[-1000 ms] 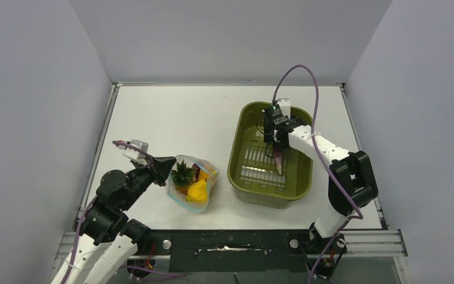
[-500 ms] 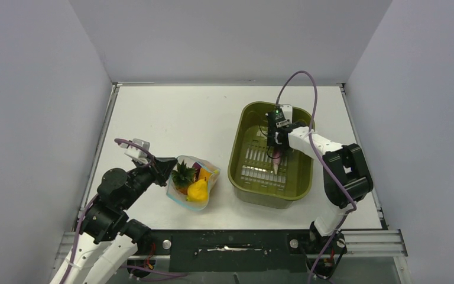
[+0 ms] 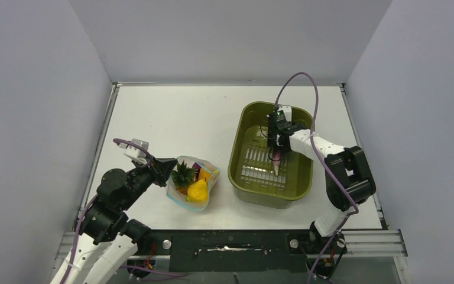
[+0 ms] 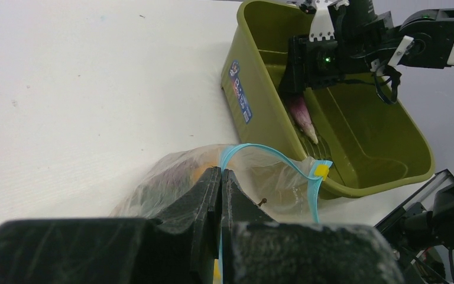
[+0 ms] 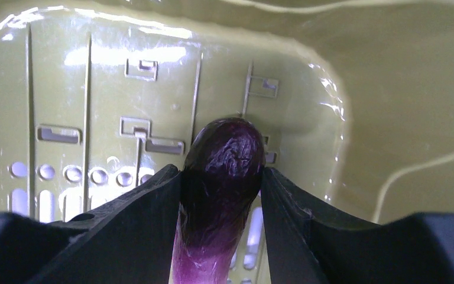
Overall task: Place the food in the zip-top bag and seal the zipper
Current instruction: Pick up the fake vegetable from the bin, then place the fake vegetable in the zipper food storage bag.
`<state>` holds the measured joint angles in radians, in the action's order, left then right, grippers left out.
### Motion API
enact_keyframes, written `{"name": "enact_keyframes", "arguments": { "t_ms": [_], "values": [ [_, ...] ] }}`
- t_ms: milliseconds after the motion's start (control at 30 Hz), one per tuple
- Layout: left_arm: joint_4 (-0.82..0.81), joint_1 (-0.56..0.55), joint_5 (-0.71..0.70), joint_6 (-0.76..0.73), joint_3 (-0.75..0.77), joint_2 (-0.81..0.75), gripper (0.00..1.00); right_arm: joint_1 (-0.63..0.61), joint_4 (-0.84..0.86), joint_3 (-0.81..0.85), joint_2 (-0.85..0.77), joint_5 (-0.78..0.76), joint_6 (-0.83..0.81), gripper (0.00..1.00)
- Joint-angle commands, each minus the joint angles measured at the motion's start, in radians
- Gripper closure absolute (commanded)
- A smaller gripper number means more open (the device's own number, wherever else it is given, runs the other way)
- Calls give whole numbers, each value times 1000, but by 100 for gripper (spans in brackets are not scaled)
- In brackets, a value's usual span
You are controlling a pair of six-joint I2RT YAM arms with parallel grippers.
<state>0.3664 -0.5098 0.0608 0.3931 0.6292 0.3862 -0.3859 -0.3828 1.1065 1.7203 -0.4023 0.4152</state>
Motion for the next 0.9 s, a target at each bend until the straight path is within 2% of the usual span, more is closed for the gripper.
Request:
{"name": "enact_keyframes", "arguments": {
  "t_ms": [0,233,500,667,867],
  "values": [
    [-4,-3,3,21,59,-3,100,-4,88,-52,-144,19,-54,71],
    [51,-3,-12,10,95,28,100,-28,144,-106,-310,108,-148,76],
    [54,-2,-37,27,104,29,100,-44,228,-141,-523,319,-270,78],
    [35,-3,-23,43,104,33,100,-64,241,-116,-592,480,-326,78],
    [28,-3,-14,43,116,60,100,-121,380,-155,-702,714,-408,78]
  ]
}}
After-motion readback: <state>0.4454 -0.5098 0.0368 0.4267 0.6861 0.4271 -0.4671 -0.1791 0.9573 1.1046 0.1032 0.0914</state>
